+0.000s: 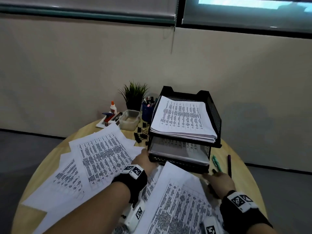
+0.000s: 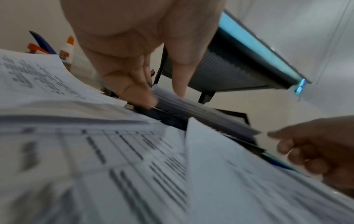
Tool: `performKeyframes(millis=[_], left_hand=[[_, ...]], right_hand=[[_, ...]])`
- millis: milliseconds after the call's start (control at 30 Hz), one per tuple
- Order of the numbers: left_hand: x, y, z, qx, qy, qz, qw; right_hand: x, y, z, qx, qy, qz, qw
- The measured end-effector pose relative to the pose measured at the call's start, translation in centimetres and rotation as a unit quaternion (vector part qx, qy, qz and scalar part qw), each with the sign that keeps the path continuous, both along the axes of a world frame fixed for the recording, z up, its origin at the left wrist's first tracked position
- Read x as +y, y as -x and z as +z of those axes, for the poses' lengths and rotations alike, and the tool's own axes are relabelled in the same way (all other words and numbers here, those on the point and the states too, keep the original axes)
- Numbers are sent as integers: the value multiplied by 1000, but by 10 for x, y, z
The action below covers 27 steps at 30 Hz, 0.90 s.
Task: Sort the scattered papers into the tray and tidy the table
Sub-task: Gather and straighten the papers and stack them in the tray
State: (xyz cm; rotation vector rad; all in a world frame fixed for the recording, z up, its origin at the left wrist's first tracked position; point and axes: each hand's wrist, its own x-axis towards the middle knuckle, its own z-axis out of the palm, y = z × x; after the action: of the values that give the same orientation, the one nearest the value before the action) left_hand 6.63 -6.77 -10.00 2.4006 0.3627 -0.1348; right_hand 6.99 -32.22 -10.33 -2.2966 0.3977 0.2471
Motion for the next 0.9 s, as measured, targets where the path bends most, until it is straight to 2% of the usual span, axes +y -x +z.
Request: performKeyframes(millis=[100,233,367,533,700,833,900], left_hand=[[-2,39,4,73,-37,-72,994],[3,90,7,127,-131,-154,971],[12,150,1,137,-157,-180,961],[14,204,-26,120,-141,-141,973],[4,224,-41,85,-121,-122,981],[4,230,-43,57,-74,-134,987],[9,233,-44,48,-69,-123,989]], right_hand=[[2,35,2,89,68,102,988],[4,77,12,147,81,160,973],[5,117,11,183,51,133,973],[-7,159,10,194,-20,29,980],[-17,175,8,183,-76,-24,980],[-10,186,15,153,-170,-37,973],[-9,187,11,123,-139,-19,982]])
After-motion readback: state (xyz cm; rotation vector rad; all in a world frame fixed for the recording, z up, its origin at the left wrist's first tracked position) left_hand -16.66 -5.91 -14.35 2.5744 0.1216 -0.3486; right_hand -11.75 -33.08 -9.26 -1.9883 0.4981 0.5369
